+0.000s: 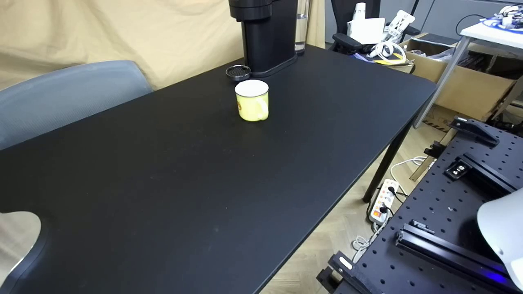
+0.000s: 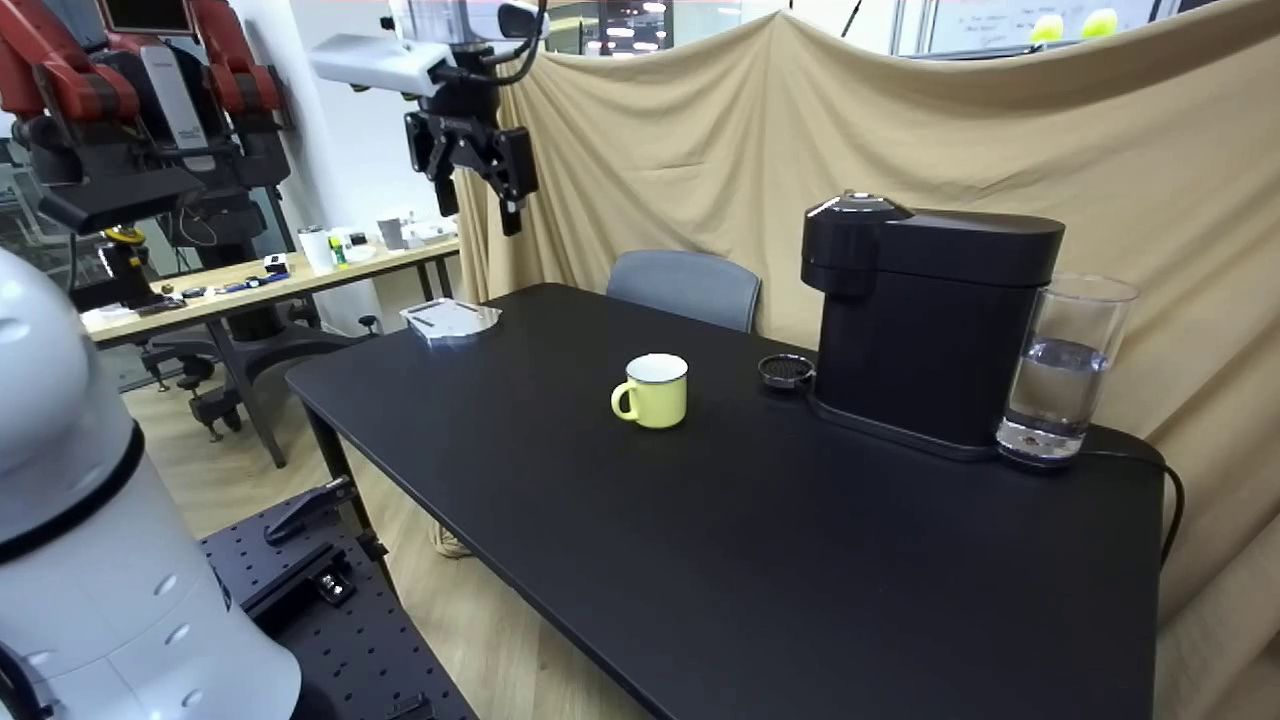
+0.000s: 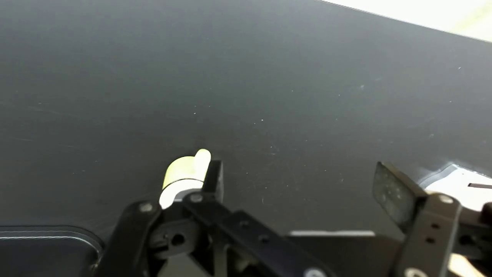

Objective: Move the cup backwards

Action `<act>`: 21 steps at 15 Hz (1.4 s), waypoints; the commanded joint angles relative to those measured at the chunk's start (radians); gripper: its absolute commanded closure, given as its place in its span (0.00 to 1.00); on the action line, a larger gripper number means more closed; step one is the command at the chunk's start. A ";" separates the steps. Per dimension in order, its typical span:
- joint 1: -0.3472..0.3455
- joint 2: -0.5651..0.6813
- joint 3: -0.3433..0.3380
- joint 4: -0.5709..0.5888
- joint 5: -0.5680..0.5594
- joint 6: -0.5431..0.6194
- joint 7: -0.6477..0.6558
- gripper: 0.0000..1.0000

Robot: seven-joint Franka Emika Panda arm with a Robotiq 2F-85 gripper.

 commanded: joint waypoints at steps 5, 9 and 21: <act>-0.121 0.337 -0.028 0.103 -0.165 0.276 -0.047 0.00; -0.126 0.553 -0.016 0.186 -0.206 0.378 -0.052 0.00; -0.106 0.771 0.060 0.321 -0.188 0.395 -0.085 0.00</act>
